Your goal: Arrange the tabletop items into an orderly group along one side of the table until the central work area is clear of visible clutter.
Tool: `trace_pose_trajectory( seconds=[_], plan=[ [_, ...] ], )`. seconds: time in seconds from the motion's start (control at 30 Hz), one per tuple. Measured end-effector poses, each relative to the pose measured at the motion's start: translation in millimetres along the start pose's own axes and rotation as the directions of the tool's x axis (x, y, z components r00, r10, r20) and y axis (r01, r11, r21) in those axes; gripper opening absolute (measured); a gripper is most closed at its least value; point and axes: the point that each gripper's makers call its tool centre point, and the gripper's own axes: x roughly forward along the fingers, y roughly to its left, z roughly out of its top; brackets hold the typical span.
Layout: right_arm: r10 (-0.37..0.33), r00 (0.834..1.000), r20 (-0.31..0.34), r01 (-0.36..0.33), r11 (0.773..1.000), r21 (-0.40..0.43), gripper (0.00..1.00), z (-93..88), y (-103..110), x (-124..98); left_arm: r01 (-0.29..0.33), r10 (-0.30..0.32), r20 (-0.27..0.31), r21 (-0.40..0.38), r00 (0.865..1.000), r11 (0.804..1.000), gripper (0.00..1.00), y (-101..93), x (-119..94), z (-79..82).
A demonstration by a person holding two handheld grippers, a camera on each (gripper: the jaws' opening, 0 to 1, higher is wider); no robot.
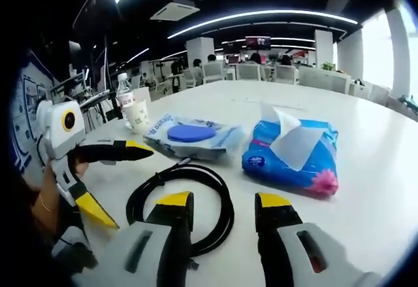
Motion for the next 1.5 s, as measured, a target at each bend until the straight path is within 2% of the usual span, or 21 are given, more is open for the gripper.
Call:
trace_pose_trajectory(
  seconds=[0.2, 0.3, 0.37, 0.5, 0.6, 0.73, 0.87, 1.07, 1.27, 1.5],
  plan=[
    [0.013, 0.997, 0.07, -0.014, 1.0, 0.011, 0.46, 5.9, 1.6, -4.8, -0.034, 0.035, 0.031, -0.021, 0.999, 0.999, 0.9, 10.7, -10.0, 3.5],
    [0.012, 0.997, 0.071, -0.013, 1.0, 0.019, 0.48, 6.4, 0.9, -5.1, -0.047, 0.048, 0.036, -0.039, 0.998, 0.998, 0.91, 15.9, -13.2, 3.8],
    [0.006, 0.997, 0.074, -0.008, 1.0, 0.024, 0.53, 7.3, 0.0, -5.3, -0.05, 0.052, 0.041, -0.05, 0.998, 0.998, 0.91, 18.0, -14.8, 4.5],
    [0.009, 0.995, 0.096, -0.01, 1.0, 0.018, 0.58, 11.0, 1.4, -6.5, -0.066, 0.069, 0.046, -0.052, 0.997, 0.996, 0.95, 23.2, -16.8, 5.1],
    [-0.004, 0.995, 0.103, 0.003, 1.0, 0.009, 0.67, 12.2, -0.1, -6.6, -0.09, 0.094, 0.053, -0.058, 0.994, 0.994, 0.99, 30.4, -18.7, 5.1],
    [-0.013, 0.994, 0.111, 0.011, 1.0, 0.014, 0.75, 13.1, -2.1, -7.7, -0.11, 0.113, 0.053, -0.058, 0.992, 0.992, 1.0, 36.3, -22.4, 4.5],
    [-0.018, 0.991, 0.13, 0.01, 0.998, 0.061, 0.84, 15.3, -3.0, -9.0, -0.118, 0.122, 0.062, -0.057, 0.991, 0.991, 1.0, 38.1, -27.8, 8.5],
    [-0.03, 0.993, 0.115, 0.025, 0.999, 0.043, 0.88, 13.1, -4.1, -11.3, -0.14, 0.145, 0.076, -0.064, 0.986, 0.988, 1.0, 45.3, -35.9, 12.9],
    [-0.05, 0.988, 0.147, 0.045, 0.998, 0.036, 0.89, 19.2, -7.3, -21.1, -0.171, 0.176, 0.081, -0.071, 0.981, 0.983, 1.0, 53.8, -49.9, 11.9],
    [-0.055, 0.987, 0.148, 0.051, 0.998, 0.031, 0.91, 21.8, -7.6, -35.1, -0.203, 0.211, 0.101, -0.078, 0.972, 0.976, 1.0, 67.3, -77.7, 14.3]
  ],
)
